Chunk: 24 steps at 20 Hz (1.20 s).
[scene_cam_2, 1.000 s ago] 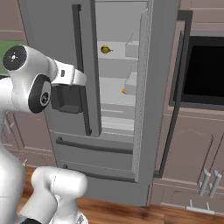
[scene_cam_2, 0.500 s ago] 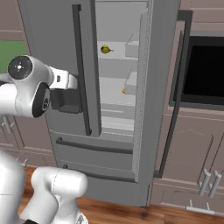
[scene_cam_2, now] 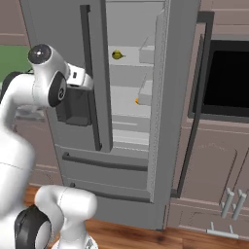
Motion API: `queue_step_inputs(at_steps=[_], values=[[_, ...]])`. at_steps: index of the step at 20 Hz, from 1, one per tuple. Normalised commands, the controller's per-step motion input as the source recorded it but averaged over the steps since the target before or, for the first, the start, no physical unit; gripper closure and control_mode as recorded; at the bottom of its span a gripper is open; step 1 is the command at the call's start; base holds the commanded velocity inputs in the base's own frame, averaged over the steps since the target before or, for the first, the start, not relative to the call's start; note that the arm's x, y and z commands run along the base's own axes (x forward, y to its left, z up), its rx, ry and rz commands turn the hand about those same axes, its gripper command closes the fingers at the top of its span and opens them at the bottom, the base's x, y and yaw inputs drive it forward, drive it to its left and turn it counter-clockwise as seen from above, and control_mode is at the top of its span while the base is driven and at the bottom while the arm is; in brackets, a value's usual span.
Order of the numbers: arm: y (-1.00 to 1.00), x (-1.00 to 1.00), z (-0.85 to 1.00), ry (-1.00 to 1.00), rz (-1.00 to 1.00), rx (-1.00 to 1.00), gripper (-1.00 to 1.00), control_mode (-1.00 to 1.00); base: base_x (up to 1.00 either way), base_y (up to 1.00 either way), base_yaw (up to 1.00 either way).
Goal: Retrieve the pear and orange from the fridge and place them into the bowl on the dining table.
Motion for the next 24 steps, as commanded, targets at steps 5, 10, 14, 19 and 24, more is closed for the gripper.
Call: queue_step_inputs(at_steps=[5, 10, 14, 19, 24], values=[[0.02, 0.64, -0.07, -0.05, -0.01, 0.00, -1.00, -1.00, 0.00, 0.00, 0.00], [0.00, 0.79, -0.18, -0.07, 0.00, 0.00, -1.00, -1.00, 0.00, 0.00, 0.00], [0.00, 0.83, -0.13, 0.00, 0.00, 0.00, -1.00, -1.00, 0.00, 0.00, 0.00], [0.04, 0.79, -0.09, 0.00, 0.00, 0.00, -1.00, -1.00, 0.00, 0.00, 0.00], [0.09, 0.77, -0.15, 0.00, 0.00, 0.00, -1.00, -1.00, 0.00, 0.00, 0.00]])
